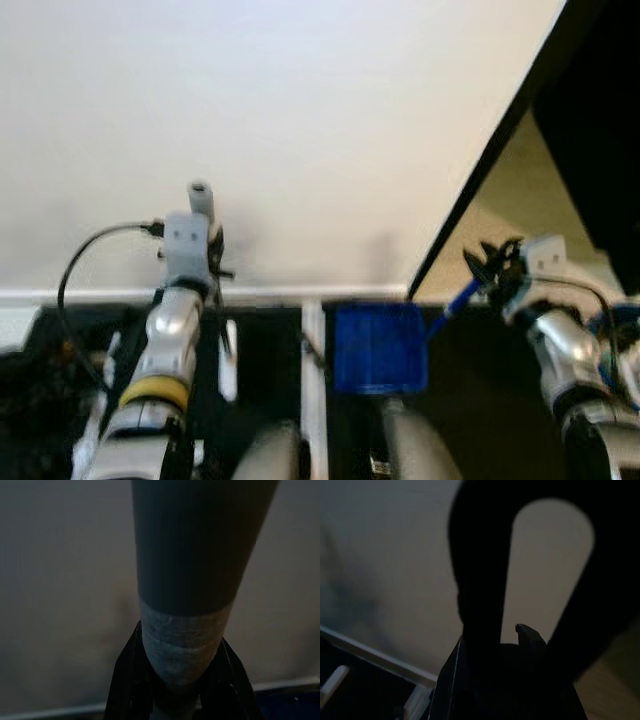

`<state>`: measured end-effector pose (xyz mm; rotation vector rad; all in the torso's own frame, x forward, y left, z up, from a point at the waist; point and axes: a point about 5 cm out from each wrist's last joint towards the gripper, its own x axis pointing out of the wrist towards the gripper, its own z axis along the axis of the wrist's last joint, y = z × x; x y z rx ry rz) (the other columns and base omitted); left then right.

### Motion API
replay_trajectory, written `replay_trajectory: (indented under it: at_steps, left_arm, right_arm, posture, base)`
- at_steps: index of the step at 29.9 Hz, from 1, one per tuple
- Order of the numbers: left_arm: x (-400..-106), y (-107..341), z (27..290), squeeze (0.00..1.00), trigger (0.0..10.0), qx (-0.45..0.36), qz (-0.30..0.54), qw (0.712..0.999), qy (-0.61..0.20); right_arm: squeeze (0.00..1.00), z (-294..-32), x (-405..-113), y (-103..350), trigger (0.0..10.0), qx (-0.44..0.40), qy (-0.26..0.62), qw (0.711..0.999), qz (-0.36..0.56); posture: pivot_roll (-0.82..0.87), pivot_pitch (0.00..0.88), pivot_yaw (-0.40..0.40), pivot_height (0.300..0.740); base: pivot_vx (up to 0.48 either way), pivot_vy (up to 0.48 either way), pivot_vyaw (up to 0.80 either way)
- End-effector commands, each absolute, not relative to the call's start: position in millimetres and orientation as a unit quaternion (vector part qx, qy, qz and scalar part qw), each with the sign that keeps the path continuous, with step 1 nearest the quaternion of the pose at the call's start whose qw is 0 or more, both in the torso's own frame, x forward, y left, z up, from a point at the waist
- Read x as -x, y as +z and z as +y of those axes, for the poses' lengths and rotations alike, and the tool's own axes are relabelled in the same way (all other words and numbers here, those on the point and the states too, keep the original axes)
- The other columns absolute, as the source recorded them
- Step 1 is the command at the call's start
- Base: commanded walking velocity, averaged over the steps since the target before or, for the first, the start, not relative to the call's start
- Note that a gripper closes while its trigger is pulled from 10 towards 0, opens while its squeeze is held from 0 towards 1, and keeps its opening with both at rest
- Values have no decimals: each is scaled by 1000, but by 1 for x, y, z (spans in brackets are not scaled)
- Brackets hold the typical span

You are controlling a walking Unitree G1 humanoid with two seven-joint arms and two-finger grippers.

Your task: Sweep floor

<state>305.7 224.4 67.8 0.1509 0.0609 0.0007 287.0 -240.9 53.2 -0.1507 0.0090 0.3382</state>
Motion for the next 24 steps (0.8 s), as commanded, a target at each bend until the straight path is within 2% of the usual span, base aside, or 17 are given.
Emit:
replay_trajectory:
  at_steps: [1,8,14,18,20,24]
  left_arm:
    - [-305,71,224,0,10000,-72,20,997,1]
    - [-302,68,227,0,10000,-80,28,996,8]
    - [-300,68,228,0,10000,-70,28,997,12]
    - [-299,66,230,0,10000,-64,33,997,25]
    - [-299,69,231,0,10000,-91,27,995,27]
    - [-299,71,231,0,10000,-95,24,995,22]
  right_arm:
    - [0,-243,-289,58,10000,83,168,982,-8]
    - [0,-244,-288,57,10000,90,171,981,-1]
    - [0,-244,-289,57,10000,94,173,981,2]
    - [0,-243,-289,57,10000,95,175,980,5]
    - [0,-240,-291,56,10000,93,179,980,10]
    - [0,-237,-293,56,10000,76,172,982,9]
  posture:
    - [110,54,-46,740]
    - [110,65,-52,740]
    - [111,69,-55,740]
    - [111,73,-57,740]
    - [109,98,-59,740]
    - [107,116,-60,740]
  base:
    - [0,0,0]
    - [0,0,0]
    - [0,-414,0]
    - [0,0,0]
    - [0,0,0]
    - [0,0,0]
